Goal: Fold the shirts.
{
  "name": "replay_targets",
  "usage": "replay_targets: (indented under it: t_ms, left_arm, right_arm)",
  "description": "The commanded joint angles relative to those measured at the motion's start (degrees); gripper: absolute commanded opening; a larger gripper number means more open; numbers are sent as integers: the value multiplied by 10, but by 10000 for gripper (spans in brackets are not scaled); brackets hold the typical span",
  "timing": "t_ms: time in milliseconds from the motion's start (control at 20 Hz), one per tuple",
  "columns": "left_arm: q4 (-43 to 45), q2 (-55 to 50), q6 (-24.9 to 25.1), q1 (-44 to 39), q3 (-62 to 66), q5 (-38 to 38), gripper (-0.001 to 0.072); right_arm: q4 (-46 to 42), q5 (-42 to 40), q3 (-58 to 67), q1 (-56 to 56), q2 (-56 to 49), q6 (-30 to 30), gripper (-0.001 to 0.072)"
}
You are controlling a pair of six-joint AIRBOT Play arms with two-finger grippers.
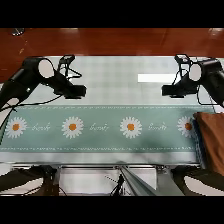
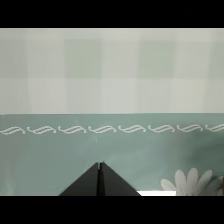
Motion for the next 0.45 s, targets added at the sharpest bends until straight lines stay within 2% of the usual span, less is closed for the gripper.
replay_targets:
  t_ms: [0, 400]
  left_arm:
    - [3, -10, -4, 0, -2, -1, 18]
    - [3, -34, -4, 0, -2, -1, 18]
  right_arm:
    - [-6, -1, 0, 2, -2, 7, 23]
    - [-6, -1, 0, 2, -2, 7, 23]
